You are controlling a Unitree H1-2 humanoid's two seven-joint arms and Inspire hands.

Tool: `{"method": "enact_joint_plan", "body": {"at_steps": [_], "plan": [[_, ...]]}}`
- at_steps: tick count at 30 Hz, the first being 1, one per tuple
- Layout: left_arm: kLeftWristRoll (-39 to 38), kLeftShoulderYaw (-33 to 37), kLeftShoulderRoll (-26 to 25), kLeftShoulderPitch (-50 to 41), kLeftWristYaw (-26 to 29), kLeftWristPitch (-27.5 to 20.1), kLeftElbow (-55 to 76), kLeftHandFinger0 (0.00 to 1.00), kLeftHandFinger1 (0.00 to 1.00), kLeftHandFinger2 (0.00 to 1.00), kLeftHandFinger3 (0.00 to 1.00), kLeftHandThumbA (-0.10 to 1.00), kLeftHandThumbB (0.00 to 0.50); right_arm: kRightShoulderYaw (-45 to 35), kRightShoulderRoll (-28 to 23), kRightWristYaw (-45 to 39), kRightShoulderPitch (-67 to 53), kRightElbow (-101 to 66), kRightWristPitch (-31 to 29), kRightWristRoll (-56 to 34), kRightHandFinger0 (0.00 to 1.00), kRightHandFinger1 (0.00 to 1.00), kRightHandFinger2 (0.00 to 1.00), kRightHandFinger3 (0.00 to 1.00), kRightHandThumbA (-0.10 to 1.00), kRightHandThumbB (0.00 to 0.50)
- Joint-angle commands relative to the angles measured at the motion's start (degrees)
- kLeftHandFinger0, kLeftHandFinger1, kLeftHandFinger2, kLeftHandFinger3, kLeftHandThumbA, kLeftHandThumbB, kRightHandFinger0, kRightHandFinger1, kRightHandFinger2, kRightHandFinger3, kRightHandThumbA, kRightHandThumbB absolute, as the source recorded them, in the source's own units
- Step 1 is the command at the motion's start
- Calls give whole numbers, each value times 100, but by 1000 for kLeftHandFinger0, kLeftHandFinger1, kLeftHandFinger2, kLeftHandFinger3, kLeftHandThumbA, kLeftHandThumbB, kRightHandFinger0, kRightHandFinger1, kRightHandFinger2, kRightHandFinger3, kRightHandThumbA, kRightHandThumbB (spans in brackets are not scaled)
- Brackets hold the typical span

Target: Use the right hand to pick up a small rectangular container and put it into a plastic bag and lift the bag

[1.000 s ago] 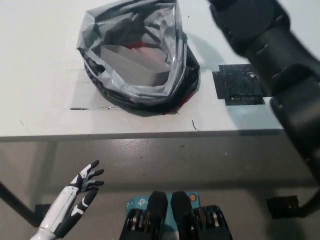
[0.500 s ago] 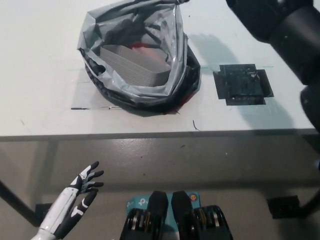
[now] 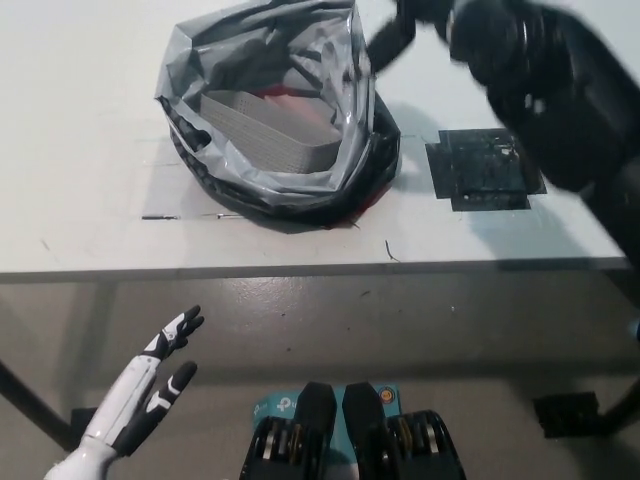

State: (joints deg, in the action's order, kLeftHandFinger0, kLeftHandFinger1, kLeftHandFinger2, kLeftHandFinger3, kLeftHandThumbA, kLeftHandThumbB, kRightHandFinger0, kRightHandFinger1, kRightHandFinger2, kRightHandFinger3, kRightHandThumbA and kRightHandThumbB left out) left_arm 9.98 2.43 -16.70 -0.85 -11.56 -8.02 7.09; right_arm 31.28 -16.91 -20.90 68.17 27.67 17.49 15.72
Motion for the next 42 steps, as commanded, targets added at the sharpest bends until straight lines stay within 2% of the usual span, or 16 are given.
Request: {"method": "enact_joint_plan", "body": {"at_steps": [1, 3, 7, 12, 14, 17, 21, 23, 26, 28, 31, 32, 36, 40, 41, 42], "plan": [[-355, -275, 22, 919, 165, 33, 88, 1000, 1000, 1000, 1000, 1000, 164, -3706, -563, 1392, -2452, -8032, 944, -2278, 1000, 1000, 1000, 1000, 933, 315], [-383, -290, 16, 961, 151, 103, 100, 1000, 1000, 1000, 1000, 1000, 183, -3693, -567, 1537, -2952, -8167, 401, -2525, 1000, 1000, 1000, 1000, 950, 298], [-465, -322, -6, 1075, 142, 39, -6, 1000, 1000, 1000, 1000, 1000, 177, -3397, -435, 1806, -3706, -8210, -470, -2897, 1000, 1000, 1000, 1000, 992, 381], [-453, -333, 3, 1145, 193, -168, -148, 1000, 1000, 1000, 1000, 1000, 189, -3176, -382, 1786, -4496, -8210, -1214, -2967, 1000, 1000, 1000, 1000, 1000, 339], [-472, -341, 2, 1166, 201, -237, -206, 1000, 1000, 1000, 1000, 1000, 202, -3135, -367, 1755, -4723, -8210, -1344, -2979, 1000, 1000, 1000, 1000, 1000, 390], [-463, -337, -29, 1260, 170, -199, -244, 1000, 1000, 1000, 1000, 1000, 205, -3124, -255, 1743, -4995, -8210, -1673, -2885, 1000, 1000, 1000, 1000, 1000, 358], [-414, -311, -69, 1359, 115, -58, -219, 1000, 1000, 1000, 1000, 1000, 195, -3079, -216, 1712, -5299, -8210, -2036, -3053, 1000, 1000, 1000, 1000, 999, 380], [-437, -315, -63, 1383, 112, -68, -247, 1000, 1000, 1000, 1000, 1000, 197, -3064, -220, 1677, -5412, -8210, -2117, -3108, 1000, 1000, 1000, 1000, 970, 335], [-523, -328, -45, 1354, 99, -128, -276, 1000, 1000, 1000, 1000, 1000, 186, -3001, -29, 1650, -5649, -8210, -2019, -3087, 1000, 1000, 1000, 1000, 974, 367], [-517, -329, -55, 1337, 95, -138, -289, 1000, 1000, 1000, 1000, 1000, 187, -2999, 95, 1579, -5671, -8210, -1933, -2914, 1000, 1000, 1000, 1000, 974, 358], [-515, -325, -69, 1273, 66, -50, -236, 1000, 1000, 1000, 1000, 1000, 177, -3027, 440, 1609, -5754, -8173, -1927, -2163, 1000, 1000, 1000, 1000, 1000, 401], [-511, -321, -67, 1249, 64, -56, -238, 1000, 1000, 1000, 1000, 1000, 176, -3030, 570, 1627, -5804, -8013, -2175, -1853, 1000, 1000, 1000, 1000, 1000, 352], [-434, -288, -55, 1115, 77, -97, -216, 1000, 1000, 1000, 1000, 1000, 185, -3159, 737, 1664, -5929, -7675, -2639, -1401, 1000, 1000, 1000, 1000, 1000, 355], [-447, -297, -86, 891, 57, -55, -101, 1000, 1000, 1000, 1000, 1000, 184, -3194, 796, 1508, -6396, -7093, -2774, -1475, 1000, 1000, 1000, 1000, 1000, 406], [-452, -291, -87, 824, 48, -41, -66, 1000, 1000, 1000, 1000, 1000, 184, -3179, 819, 1468, -6578, -6839, -2905, -1460, 1000, 1000, 1000, 1000, 1000, 393], [-430, -282, -88, 794, 48, -33, -42, 1000, 1000, 1000, 1000, 1000, 193, -3166, 827, 1446, -6678, -6594, -3066, -1461, 1000, 1000, 1000, 1000, 1000, 325]]}}
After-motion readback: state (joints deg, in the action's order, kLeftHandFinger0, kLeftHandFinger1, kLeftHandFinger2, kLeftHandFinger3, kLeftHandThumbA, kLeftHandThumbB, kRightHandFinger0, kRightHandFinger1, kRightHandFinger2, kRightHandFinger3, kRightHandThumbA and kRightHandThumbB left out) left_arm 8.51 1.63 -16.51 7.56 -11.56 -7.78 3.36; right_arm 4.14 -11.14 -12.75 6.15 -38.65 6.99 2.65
